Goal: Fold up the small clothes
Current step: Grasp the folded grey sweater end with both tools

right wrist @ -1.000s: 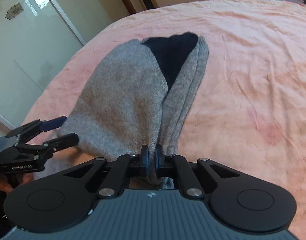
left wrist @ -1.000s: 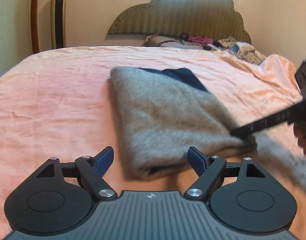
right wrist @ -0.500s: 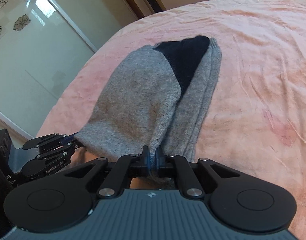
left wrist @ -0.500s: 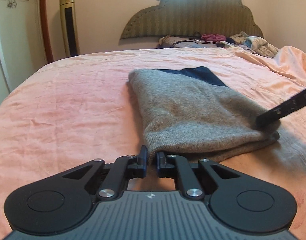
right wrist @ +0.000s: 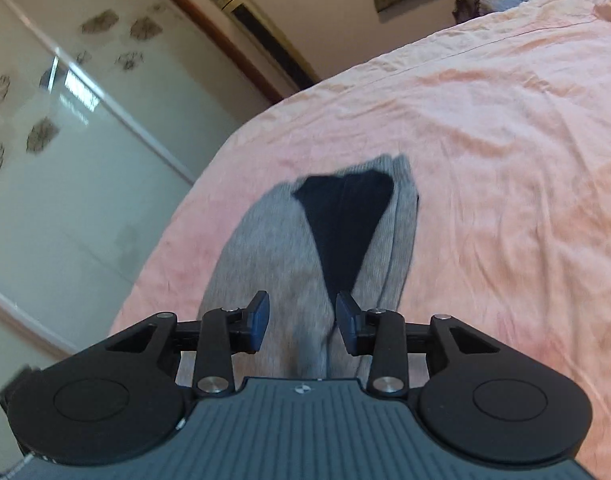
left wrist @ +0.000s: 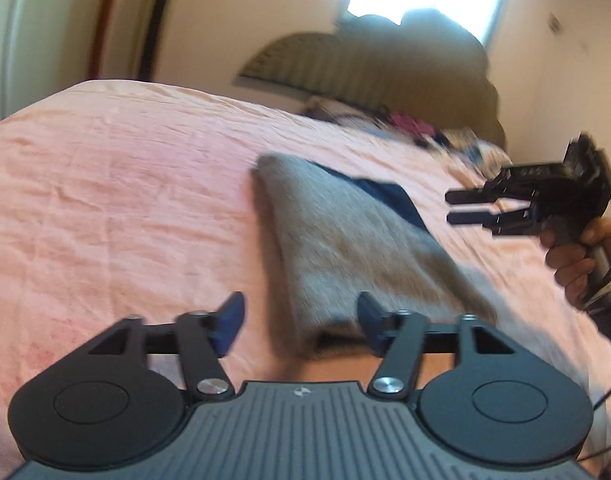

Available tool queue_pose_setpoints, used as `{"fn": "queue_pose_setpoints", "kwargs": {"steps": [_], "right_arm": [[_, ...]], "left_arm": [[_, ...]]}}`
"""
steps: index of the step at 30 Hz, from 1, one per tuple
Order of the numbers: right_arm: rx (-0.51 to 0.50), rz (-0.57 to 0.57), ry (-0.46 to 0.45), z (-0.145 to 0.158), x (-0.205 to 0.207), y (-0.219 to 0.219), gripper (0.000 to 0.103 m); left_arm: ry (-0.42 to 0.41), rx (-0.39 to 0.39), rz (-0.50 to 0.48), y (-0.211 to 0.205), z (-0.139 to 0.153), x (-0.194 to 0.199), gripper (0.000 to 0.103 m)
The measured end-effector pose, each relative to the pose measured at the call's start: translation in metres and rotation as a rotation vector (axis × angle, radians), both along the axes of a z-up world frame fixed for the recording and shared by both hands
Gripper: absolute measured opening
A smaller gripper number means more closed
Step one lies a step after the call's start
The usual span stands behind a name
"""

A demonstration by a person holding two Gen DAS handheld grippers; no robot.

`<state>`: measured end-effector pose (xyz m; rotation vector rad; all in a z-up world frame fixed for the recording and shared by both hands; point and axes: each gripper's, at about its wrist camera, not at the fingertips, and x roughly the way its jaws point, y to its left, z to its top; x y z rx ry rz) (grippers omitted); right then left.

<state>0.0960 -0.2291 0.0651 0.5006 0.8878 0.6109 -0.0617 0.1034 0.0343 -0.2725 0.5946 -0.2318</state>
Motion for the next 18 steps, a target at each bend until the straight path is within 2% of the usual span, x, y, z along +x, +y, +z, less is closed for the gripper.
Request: {"fn": "queue_pose_setpoints", "kwargs": {"steps": [1, 5, 6, 7, 10, 11, 12, 14, 16, 18], "right_arm": [[0.001, -0.027, 0.022, -0.003, 0.016, 0.002, 0.042], [-0.031, -0.078, 0.158, -0.032, 0.073, 0.021, 0.041], [-0.027, -0.079, 0.183, -0.040, 0.080, 0.026, 0.033], [-0.034, -0.070, 0.179, -0.042, 0.083, 0.031, 0.014], [-0.143, -0.020, 0.047, -0.028, 0.086, 0.043, 0.012], [-0.199, -0.022, 0.031, -0.030, 0.090, 0.044, 0.011], [-0.244, -0.028, 0.060, -0.039, 0.096, 0.042, 0.009], [-0.194, -0.022, 0.062, -0.042, 0.091, 0.038, 0.011], [-0.122, -0.038, 0.094, -0.036, 0.080, 0.028, 0.029], [-0.026, -0.064, 0.076, -0.028, 0.058, 0.010, 0.070]], "left_arm": [[-0.007, -0.018, 0.021, 0.001, -0.004, 0.003, 0.069], [0.040, 0.014, 0.069, -0.004, -0.025, 0.013, 0.069], [0.028, 0.007, 0.067, -0.003, -0.023, 0.012, 0.070], [0.025, -0.003, 0.069, -0.001, -0.024, 0.011, 0.073], [0.029, -0.039, 0.062, 0.004, -0.026, 0.012, 0.078], [0.029, -0.044, 0.057, 0.004, -0.026, 0.013, 0.079], [0.031, -0.039, 0.055, 0.003, -0.025, 0.013, 0.079], [0.039, -0.048, 0.055, 0.006, -0.023, 0.013, 0.079], [0.063, -0.115, 0.056, 0.014, -0.021, 0.014, 0.079], [0.114, -0.253, 0.044, 0.027, -0.022, 0.022, 0.079]]}}
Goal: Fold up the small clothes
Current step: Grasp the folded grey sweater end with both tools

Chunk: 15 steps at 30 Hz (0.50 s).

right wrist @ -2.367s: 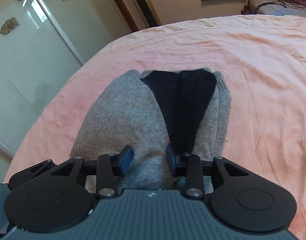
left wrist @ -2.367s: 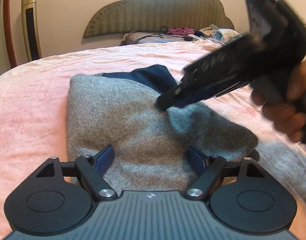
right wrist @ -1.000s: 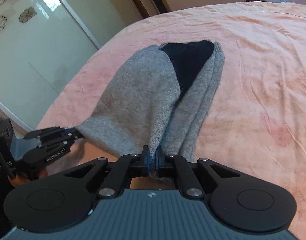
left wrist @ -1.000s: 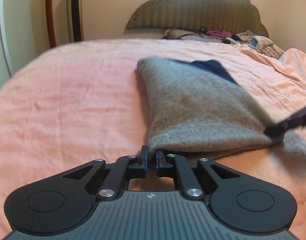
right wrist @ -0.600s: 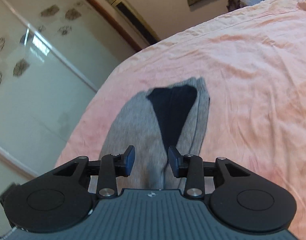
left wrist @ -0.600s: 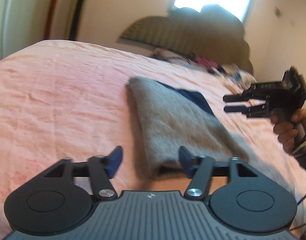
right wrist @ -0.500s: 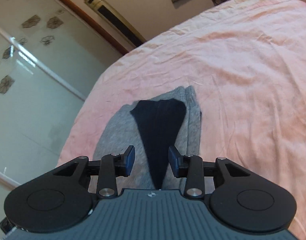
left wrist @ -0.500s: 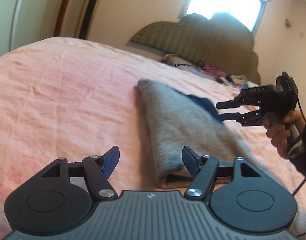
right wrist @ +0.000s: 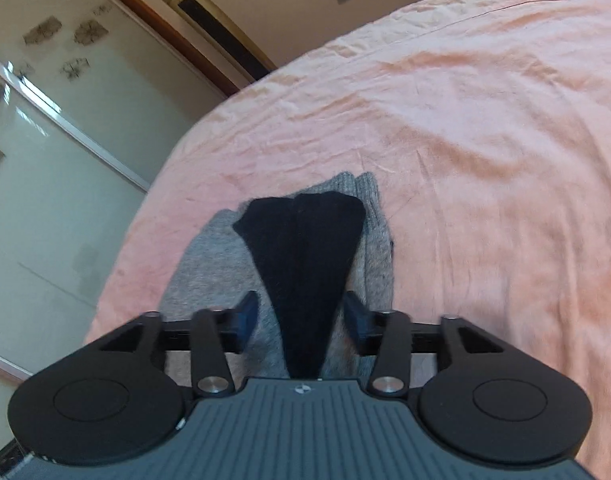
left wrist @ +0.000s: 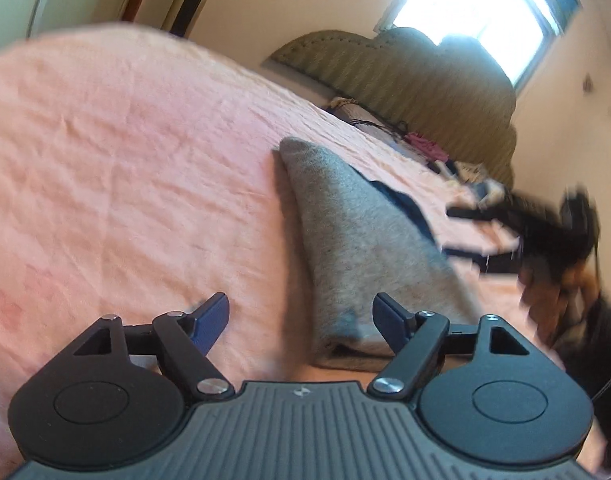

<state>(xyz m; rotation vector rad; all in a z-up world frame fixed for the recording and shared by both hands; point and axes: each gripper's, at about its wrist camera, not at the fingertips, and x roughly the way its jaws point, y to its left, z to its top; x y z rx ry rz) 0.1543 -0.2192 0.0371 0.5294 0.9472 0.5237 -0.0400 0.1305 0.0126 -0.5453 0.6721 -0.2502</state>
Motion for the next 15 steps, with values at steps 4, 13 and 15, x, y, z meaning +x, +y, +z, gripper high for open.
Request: {"fn": "queue_pose_setpoints", "kwargs": {"steps": [4, 13, 15], "right_arm": [[0.020, 0.023, 0.056, -0.005, -0.044, -0.022, 0.069], [0.014, 0.180, 0.124, -0.025, -0.088, 0.002, 0.020], [-0.009, 0.206, 0.120, -0.023, -0.088, 0.004, 0.020]], "left_arm": [[0.123, -0.251, -0.066, 0.012, -0.010, 0.024, 0.078], [0.264, -0.154, -0.159, -0.026, -0.015, 0.068, 0.013], [0.233, -0.111, -0.176, -0.032, -0.001, 0.057, 0.012]]}}
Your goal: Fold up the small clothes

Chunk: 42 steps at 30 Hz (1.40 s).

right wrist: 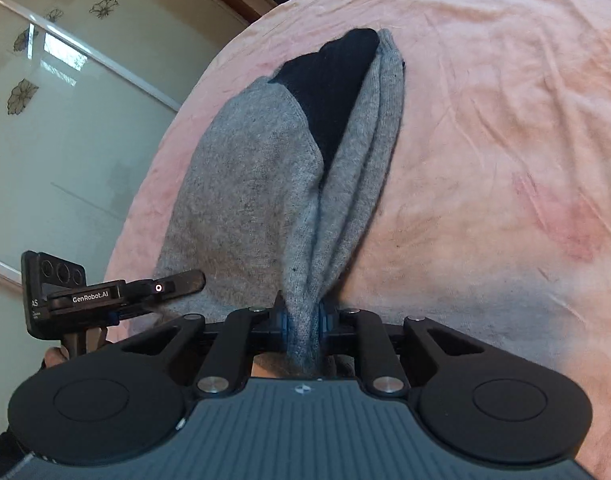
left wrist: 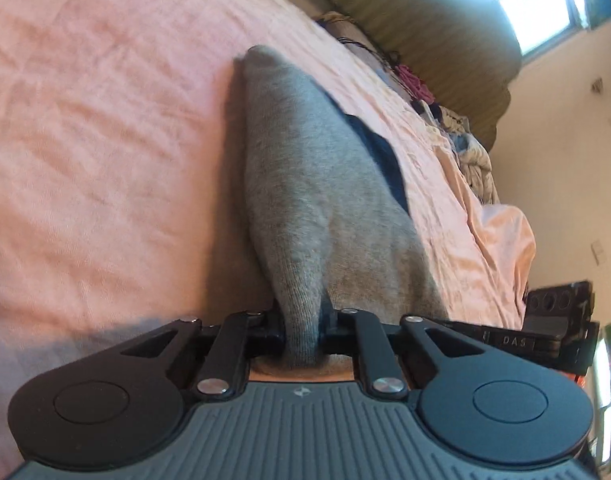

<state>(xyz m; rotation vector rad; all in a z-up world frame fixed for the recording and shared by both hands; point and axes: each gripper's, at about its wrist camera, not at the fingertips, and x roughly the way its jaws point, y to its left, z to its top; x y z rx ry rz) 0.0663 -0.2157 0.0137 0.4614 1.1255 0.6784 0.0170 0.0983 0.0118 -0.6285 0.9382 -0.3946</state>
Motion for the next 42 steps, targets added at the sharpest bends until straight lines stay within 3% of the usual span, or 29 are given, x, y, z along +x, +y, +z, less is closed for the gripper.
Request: {"fn": "queue_pose_setpoints", "kwargs": {"steps": [4, 5, 8, 10, 11, 12, 13, 14, 16, 20, 22, 24, 26, 28, 29, 30, 31, 32, 34, 38, 40, 41, 42], "right_arm": [[-0.059, 0.079, -0.112, 0.027, -0.018, -0.002, 0.019], [-0.074, 0.092, -0.123, 0.029, -0.023, -0.003, 0.019], [-0.170, 0.111, -0.133, 0.013, -0.033, 0.005, 0.022], [-0.131, 0.081, -0.119, 0.018, -0.029, -0.001, 0.041], [-0.115, 0.035, -0.136, 0.025, -0.026, -0.007, 0.046], [-0.089, -0.016, -0.183, 0.036, -0.023, -0.014, 0.053], [-0.062, -0.052, -0.218, 0.046, -0.017, -0.018, 0.054], [-0.041, -0.084, -0.235, 0.053, -0.008, -0.020, 0.054], [-0.052, -0.142, -0.245, 0.060, 0.025, -0.012, 0.054], [-0.205, -0.156, -0.198, 0.042, 0.090, 0.032, 0.053], [-0.361, -0.101, -0.189, 0.021, 0.112, 0.058, 0.032], [-0.463, -0.056, -0.291, 0.014, 0.118, 0.074, 0.031], [-0.480, -0.065, -0.278, 0.011, 0.131, 0.075, 0.031], [-0.506, -0.043, -0.274, 0.013, 0.132, 0.079, 0.033], [-0.512, -0.038, -0.276, 0.017, 0.127, 0.078, 0.034], [-0.493, -0.064, -0.273, 0.024, 0.123, 0.074, 0.041], [-0.461, -0.100, -0.279, 0.031, 0.115, 0.066, 0.050], [-0.418, -0.134, -0.306, 0.038, 0.105, 0.057, 0.052], [-0.310, -0.177, -0.356, 0.053, 0.089, 0.047, 0.053], [-0.131, -0.102, -0.286, 0.059, 0.094, 0.068, 0.057], [-0.165, -0.073, -0.205, 0.043, 0.108, 0.082, 0.070], [-0.240, -0.066, -0.156, 0.026, 0.116, 0.089, 0.068], [-0.257, -0.067, -0.228, 0.020, 0.115, 0.089, 0.062]], "left_arm": [[-0.035, 0.068, -0.057, -0.008, 0.008, -0.023, 0.012], [-0.030, 0.134, -0.062, -0.013, 0.001, -0.025, 0.013], [-0.083, 0.190, -0.066, -0.019, 0.002, -0.034, 0.018], [-0.142, 0.287, -0.049, -0.025, 0.023, -0.039, 0.037], [-0.217, 0.352, -0.032, -0.030, 0.037, -0.044, 0.045], [-0.300, 0.397, -0.027, -0.035, 0.050, -0.046, 0.064], [-0.376, 0.432, -0.035, -0.044, 0.059, -0.047, 0.082], [-0.447, 0.470, -0.050, -0.056, 0.066, -0.046, 0.087], [-0.500, 0.540, -0.086, -0.082, 0.067, -0.034, 0.087], [-0.411, 0.601, -0.198, -0.122, 0.032, 0.007, 0.086], [-0.439, 0.667, -0.235, -0.131, 0.013, 0.010, 0.085], [-0.467, 0.706, -0.252, -0.139, 0.006, 0.010, 0.086], [-0.437, 0.692, -0.251, -0.140, 0.012, 0.012, 0.086], [-0.427, 0.606, -0.244, -0.129, 0.028, 0.011, 0.085], [-0.442, 0.546, -0.226, -0.116, 0.037, 0.006, 0.085], [-0.462, 0.500, -0.197, -0.104, 0.045, 0.002, 0.085], [-0.480, 0.472, -0.159, -0.093, 0.052, 0.003, 0.085], [-0.488, 0.460, -0.116, -0.086, 0.056, 0.011, 0.085], [-0.451, 0.471, -0.100, -0.083, 0.055, 0.031, 0.085], [-0.328, 0.544, -0.182, -0.103, 0.024, 0.072, 0.084], [-0.371, 0.598, -0.207, -0.113, 0.015, 0.068, 0.084], [-0.375, 0.605, -0.202, -0.115, 0.014, 0.068, 0.085], [-0.367, 0.598, -0.197, -0.114, 0.015, 0.069, 0.085]]}}
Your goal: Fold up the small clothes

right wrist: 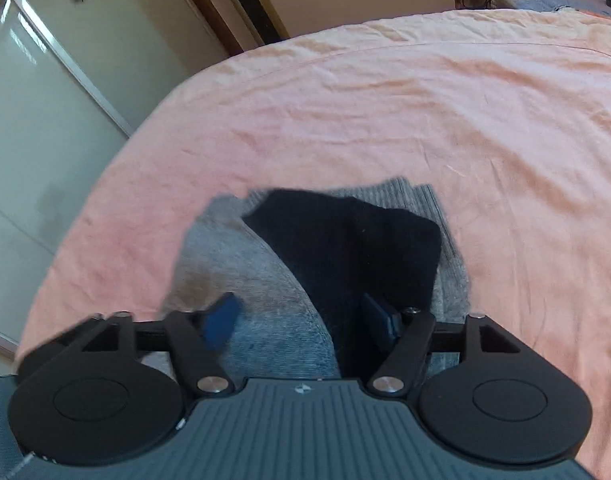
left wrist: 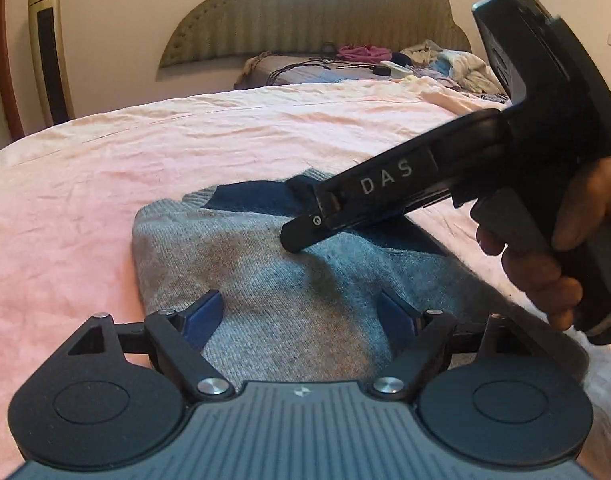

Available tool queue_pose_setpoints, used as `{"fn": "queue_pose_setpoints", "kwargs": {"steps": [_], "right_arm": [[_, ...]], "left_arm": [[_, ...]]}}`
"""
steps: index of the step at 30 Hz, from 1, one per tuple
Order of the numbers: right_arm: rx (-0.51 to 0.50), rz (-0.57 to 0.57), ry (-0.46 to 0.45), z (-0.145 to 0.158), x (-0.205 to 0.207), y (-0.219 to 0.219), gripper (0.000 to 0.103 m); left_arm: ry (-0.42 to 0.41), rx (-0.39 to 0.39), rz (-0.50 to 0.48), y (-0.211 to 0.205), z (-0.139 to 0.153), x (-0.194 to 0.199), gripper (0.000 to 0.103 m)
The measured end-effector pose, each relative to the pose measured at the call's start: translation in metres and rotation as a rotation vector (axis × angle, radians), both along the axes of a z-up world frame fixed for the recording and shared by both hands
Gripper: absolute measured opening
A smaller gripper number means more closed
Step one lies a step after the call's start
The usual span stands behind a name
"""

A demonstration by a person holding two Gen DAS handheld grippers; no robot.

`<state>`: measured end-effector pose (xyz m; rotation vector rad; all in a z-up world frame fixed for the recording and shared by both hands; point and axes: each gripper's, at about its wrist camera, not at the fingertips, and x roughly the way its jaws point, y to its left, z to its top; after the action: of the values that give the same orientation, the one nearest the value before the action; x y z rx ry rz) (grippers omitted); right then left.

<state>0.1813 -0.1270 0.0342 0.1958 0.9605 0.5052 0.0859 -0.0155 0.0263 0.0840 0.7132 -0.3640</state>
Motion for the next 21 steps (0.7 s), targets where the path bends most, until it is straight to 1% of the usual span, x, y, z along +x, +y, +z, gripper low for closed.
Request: {"fn": "queue_pose_setpoints", "kwargs": {"steps": [1, 2, 3, 4, 5, 6, 8, 9, 10, 11, 12, 13, 14, 15, 16, 17, 18, 19, 20, 21], "right_arm": [[-0.010, 0.011, -0.027, -0.004, -0.002, 0.000, 0.062], [0.001, -0.001, -0.018, -0.002, -0.005, -0.001, 0.062], [0.002, -0.009, -0.008, 0.002, -0.007, -0.001, 0.062], [-0.001, -0.016, -0.002, 0.007, -0.011, -0.002, 0.062], [0.001, -0.032, 0.001, 0.014, -0.017, -0.004, 0.063], [0.013, -0.037, -0.008, 0.021, -0.027, -0.008, 0.065], [0.085, -0.011, -0.048, 0.034, -0.050, -0.017, 0.065], [0.133, 0.017, -0.039, 0.035, -0.060, -0.020, 0.066], [0.156, 0.041, -0.016, 0.032, -0.067, -0.020, 0.069], [0.146, 0.055, 0.016, 0.023, -0.070, -0.019, 0.069], [0.094, 0.058, 0.058, 0.008, -0.068, -0.017, 0.062], [0.095, 0.064, 0.000, 0.000, -0.071, -0.021, 0.048], [0.112, 0.055, 0.003, -0.002, -0.070, -0.027, 0.043], [0.134, 0.011, 0.045, 0.001, -0.068, -0.034, 0.034], [0.144, -0.015, 0.076, 0.006, -0.069, -0.039, 0.034], [0.140, -0.026, 0.070, 0.013, -0.075, -0.043, 0.036], [0.128, -0.022, 0.036, 0.021, -0.086, -0.044, 0.047], [0.130, -0.005, 0.010, 0.027, -0.096, -0.044, 0.057], [0.156, 0.022, 0.010, 0.029, -0.104, -0.044, 0.060], [0.170, 0.040, 0.033, 0.024, -0.109, -0.043, 0.061]], "left_arm": [[0.008, -0.007, 0.006, 0.002, 0.003, 0.000, 0.085], [0.007, -0.009, 0.014, 0.004, 0.008, -0.003, 0.083], [0.000, -0.013, 0.022, 0.008, 0.014, -0.009, 0.077], [-0.006, -0.028, 0.028, 0.013, 0.020, -0.016, 0.077], [-0.013, -0.063, 0.024, 0.021, 0.028, -0.026, 0.077], [-0.019, -0.098, 0.015, 0.026, 0.032, -0.037, 0.077], [-0.010, -0.133, -0.015, 0.028, 0.031, -0.051, 0.077], [0.009, -0.114, -0.028, 0.025, 0.022, -0.052, 0.077], [0.007, -0.078, -0.032, 0.021, 0.013, -0.054, 0.077], [-0.032, -0.037, -0.046, 0.017, 0.005, -0.058, 0.077], [-0.065, 0.009, -0.055, 0.011, 0.002, -0.062, 0.077], [-0.068, 0.033, -0.052, 0.007, 0.003, -0.064, 0.077], [-0.060, 0.038, -0.039, 0.004, 0.010, -0.068, 0.077], [-0.051, 0.015, -0.030, 0.004, 0.018, -0.072, 0.077], [-0.050, -0.021, -0.033, 0.008, 0.025, -0.077, 0.077], [-0.058, -0.055, -0.048, 0.012, 0.031, -0.086, 0.077], [-0.065, -0.061, -0.056, 0.014, 0.032, -0.091, 0.078], [-0.054, -0.041, -0.060, 0.013, 0.030, -0.093, 0.078], [-0.021, -0.003, -0.056, 0.011, 0.021, -0.092, 0.078], [0.011, 0.032, -0.044, 0.011, 0.008, -0.087, 0.077]]}}
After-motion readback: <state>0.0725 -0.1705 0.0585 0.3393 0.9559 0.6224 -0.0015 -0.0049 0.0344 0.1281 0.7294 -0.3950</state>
